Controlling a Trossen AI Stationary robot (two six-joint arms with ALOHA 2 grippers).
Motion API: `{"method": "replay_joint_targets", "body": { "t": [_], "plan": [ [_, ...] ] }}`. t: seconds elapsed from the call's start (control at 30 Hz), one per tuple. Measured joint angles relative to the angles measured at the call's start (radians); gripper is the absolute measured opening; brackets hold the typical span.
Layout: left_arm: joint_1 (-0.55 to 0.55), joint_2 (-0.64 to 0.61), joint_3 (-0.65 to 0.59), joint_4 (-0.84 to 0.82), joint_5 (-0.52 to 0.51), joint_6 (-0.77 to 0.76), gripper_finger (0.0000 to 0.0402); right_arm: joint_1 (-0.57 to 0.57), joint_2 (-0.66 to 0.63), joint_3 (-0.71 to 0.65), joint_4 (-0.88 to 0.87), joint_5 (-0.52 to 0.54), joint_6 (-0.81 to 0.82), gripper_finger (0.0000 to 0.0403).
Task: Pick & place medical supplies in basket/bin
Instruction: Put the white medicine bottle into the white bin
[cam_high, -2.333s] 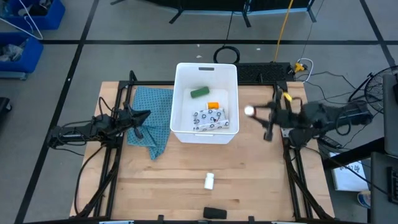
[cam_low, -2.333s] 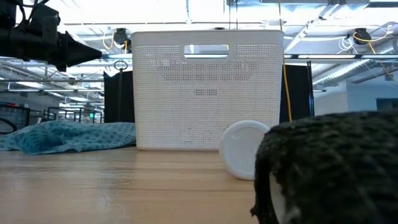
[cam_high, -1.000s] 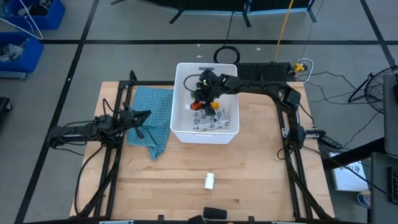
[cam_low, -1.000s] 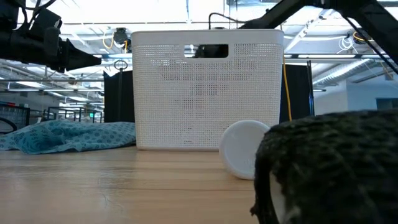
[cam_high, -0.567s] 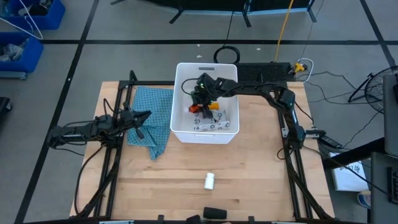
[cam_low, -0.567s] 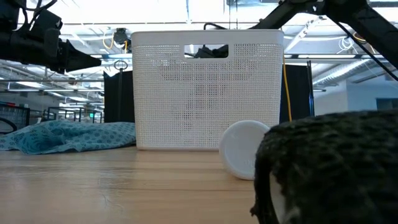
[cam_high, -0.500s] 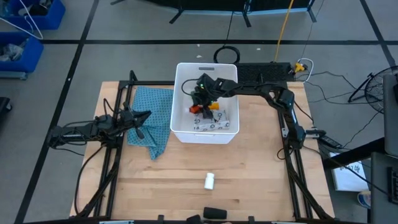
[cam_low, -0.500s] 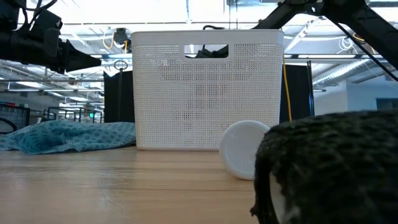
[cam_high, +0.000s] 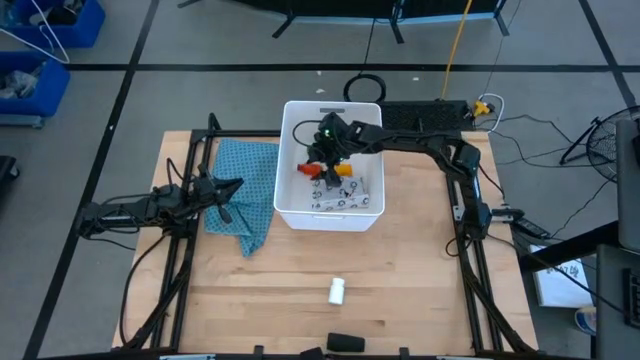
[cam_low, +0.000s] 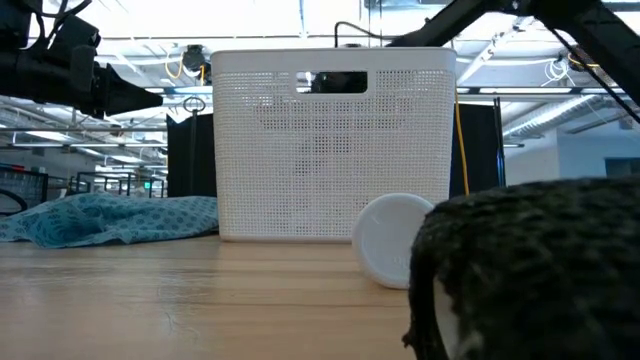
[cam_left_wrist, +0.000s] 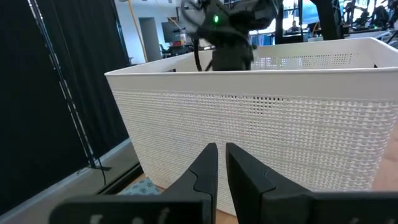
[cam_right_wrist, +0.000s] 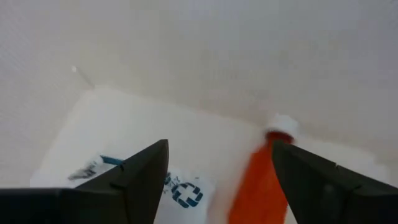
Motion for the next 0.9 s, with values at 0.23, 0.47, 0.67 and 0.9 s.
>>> {"method": "replay_joint_targets", "body": {
  "t": [0.23, 0.47, 0.67, 0.9],
  "plan": [
    [0.000, 0.000, 0.000, -0.010, 0.000, 0.000, 0.0037, 0.001, -0.273, -0.008, -0.042, -0.089, 0.025, 0.0254],
    [0.000, 0.000, 0.000, -0.031, 0.000, -0.017, 0.0037, 0.017, -0.662, -0.133, 0.018, -0.189, 0.076, 0.0129],
    [0.000, 0.000, 0.000, -0.032, 0.000, -0.046, 0.0037, 0.036, -0.982, -0.413, 0.125, -0.217, 0.134, 0.0012],
    [0.000, 0.000, 0.000, -0.030, -0.001, -0.040, 0.0037, 0.037, -1.282, -0.931, 0.458, -0.263, 0.327, 0.0002]
  ]
}}
